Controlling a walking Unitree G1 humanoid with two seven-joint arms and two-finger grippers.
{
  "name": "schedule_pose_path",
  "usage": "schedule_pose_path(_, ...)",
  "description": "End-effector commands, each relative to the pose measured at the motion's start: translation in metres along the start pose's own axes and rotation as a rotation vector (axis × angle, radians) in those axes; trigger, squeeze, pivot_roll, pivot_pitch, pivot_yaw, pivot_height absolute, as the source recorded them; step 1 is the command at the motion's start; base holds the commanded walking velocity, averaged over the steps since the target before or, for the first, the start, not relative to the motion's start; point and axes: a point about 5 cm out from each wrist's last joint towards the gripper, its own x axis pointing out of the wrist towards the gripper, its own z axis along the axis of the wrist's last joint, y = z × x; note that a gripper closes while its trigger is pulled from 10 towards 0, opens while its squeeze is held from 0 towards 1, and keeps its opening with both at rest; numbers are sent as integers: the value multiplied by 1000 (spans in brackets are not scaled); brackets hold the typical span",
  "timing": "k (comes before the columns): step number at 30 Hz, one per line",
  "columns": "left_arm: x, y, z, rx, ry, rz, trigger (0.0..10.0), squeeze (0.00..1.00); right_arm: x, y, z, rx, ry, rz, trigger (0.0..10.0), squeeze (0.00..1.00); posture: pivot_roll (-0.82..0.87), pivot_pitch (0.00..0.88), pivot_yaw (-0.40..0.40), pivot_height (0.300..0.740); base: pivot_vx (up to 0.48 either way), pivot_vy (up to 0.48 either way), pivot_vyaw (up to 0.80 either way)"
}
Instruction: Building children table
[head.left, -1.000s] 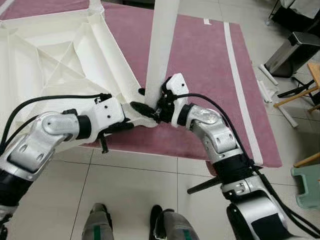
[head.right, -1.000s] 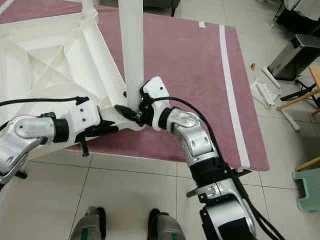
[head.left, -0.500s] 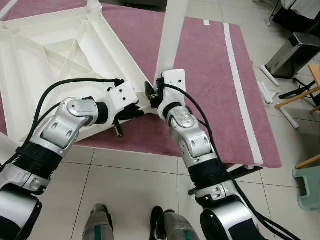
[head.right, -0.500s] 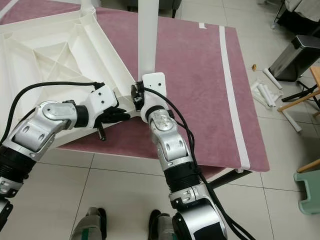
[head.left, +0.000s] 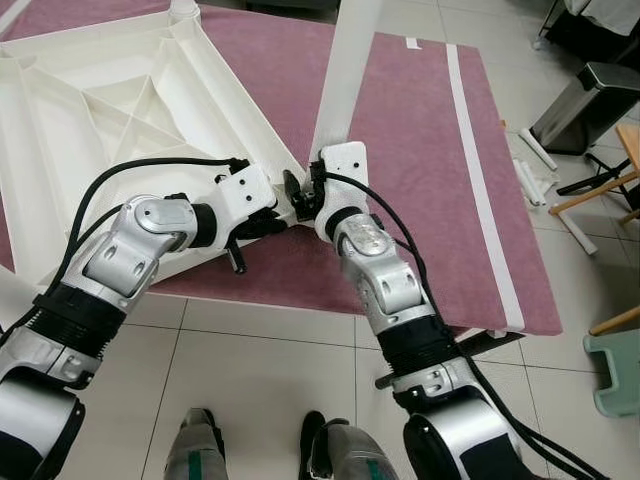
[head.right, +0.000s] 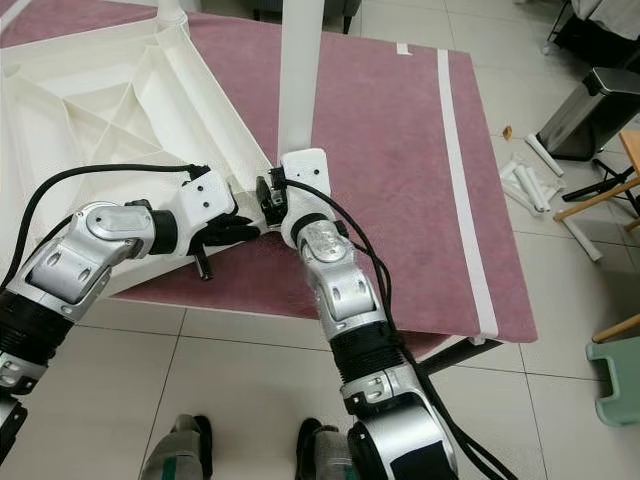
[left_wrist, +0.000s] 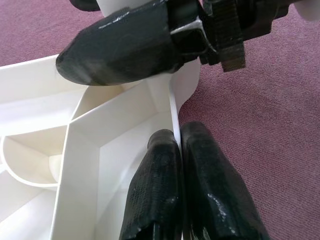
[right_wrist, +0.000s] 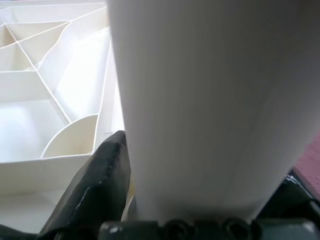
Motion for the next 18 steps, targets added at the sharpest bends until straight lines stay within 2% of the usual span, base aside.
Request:
schedule_pose_path(1, -1, -15, 35, 153, -165, -132, 0, 0, -2, 16, -4, 9, 15, 175, 10000, 0, 177, 226, -57, 740, 0, 0, 0)
schedule_pose_path(6, -7, -27, 33, 167, -157, -174, 0, 0, -11, 9, -2, -15, -13, 295, 10000, 0, 175, 225, -55, 740, 0, 0, 0)
schedule_pose_path(9, -15, -42, 26, 187, -126, -231, 0, 0, -24, 0, 1, -86, -30, 469, 10000, 0, 174, 226, -55, 740, 0, 0, 0)
schedule_pose_path(10, -15, -42, 26, 187, -126, -231, 0, 0, -24, 0, 1, -86, -30, 469, 10000, 0, 174, 226, -55, 740, 0, 0, 0)
schedule_pose_path(11, -17, -47, 21, 198, -103, -243, 0, 0, -29, -3, 1, -111, -20, 532, 10000, 0, 178, 227, -55, 740, 0, 0, 0)
schedule_pose_path(13, -13, -49, 12, 195, -63, -204, 0, 0, -38, -10, -4, -159, 10, 615, 10000, 0, 182, 227, -57, 740, 0, 0, 0)
schedule_pose_path(15, -13, -49, 12, 195, -63, -204, 0, 0, -38, -10, -4, -159, 10, 615, 10000, 0, 182, 227, -57, 740, 0, 0, 0)
schedule_pose_path(16, -9, -48, 8, 200, -49, -161, 10000, 0, -40, -13, -8, -169, 28, 611, 10000, 0, 183, 228, -62, 740, 0, 0, 0)
schedule_pose_path(17, -3, -44, 6, 184, -46, -105, 10000, 1000, -40, -16, -14, -163, 48, 574, 10000, 0, 181, 229, -60, 740, 0, 0, 0)
schedule_pose_path(18, -3, -44, 6, 184, -46, -105, 10000, 1000, -40, -16, -14, -163, 48, 574, 10000, 0, 181, 229, -60, 740, 0, 0, 0)
